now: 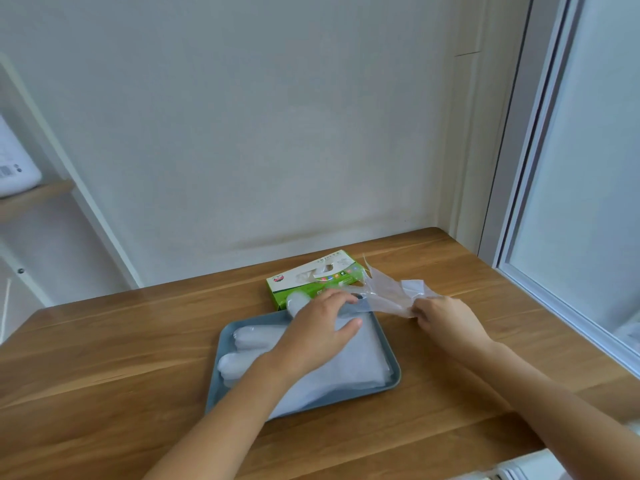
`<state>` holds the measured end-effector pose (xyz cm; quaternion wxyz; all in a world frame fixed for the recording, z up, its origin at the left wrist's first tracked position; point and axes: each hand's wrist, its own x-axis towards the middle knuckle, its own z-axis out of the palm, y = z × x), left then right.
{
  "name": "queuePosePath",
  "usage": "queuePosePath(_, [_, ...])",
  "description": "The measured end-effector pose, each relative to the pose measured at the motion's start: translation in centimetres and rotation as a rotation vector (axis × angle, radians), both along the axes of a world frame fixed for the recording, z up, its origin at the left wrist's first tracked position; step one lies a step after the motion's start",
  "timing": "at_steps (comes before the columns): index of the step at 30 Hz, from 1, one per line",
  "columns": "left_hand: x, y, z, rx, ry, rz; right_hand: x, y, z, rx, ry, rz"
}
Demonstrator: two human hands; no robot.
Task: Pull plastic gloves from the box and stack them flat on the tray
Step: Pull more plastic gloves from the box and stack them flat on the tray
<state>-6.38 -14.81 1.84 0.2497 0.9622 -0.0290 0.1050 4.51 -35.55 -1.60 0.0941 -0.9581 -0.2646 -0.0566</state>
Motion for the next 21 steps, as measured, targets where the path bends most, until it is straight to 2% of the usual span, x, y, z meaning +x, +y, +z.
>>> queuePosePath(3, [-0.5,-1.3,0.6,-0.336,0.134,0.017,1.3,0.7,2.2,0.178,0.031,-0.022])
queuePosePath(5, [-0.8,-1.9,0.8,-0.443,0.181,0.032,1.3,1.4,5.3,0.304,0.075,0.008])
queuePosePath(7, [-1.1,-2.1,1.1,-0.352,0.1,0.09,0.8,2.1,8.9,0.313,0.152,0.11])
queuePosePath(10, [-1.4,-1.8,2.4,-0.208,-0.11,0.126,-0.7,3.0,13.4,0.097,0.21,0.282])
queuePosePath(13, [-1.5,-1.0,4.6,-0.104,-0.171,0.079,-2.5,3.6,16.5,0.011,0.355,0.417])
queuePosePath(15, [-1.8,-0.6,6.1,-0.101,-0.223,0.01,-3.6,3.9,18.0,-0.025,0.422,0.508])
queuePosePath(17, [-2.2,-0.2,7.7,-0.123,-0.207,-0.036,-4.3,4.0,19.0,-0.043,0.483,0.585])
queuePosePath(21, [-2.4,1.6,9.4,-0.233,0.02,-0.122,-4.5,4.2,19.1,0.085,0.636,0.672])
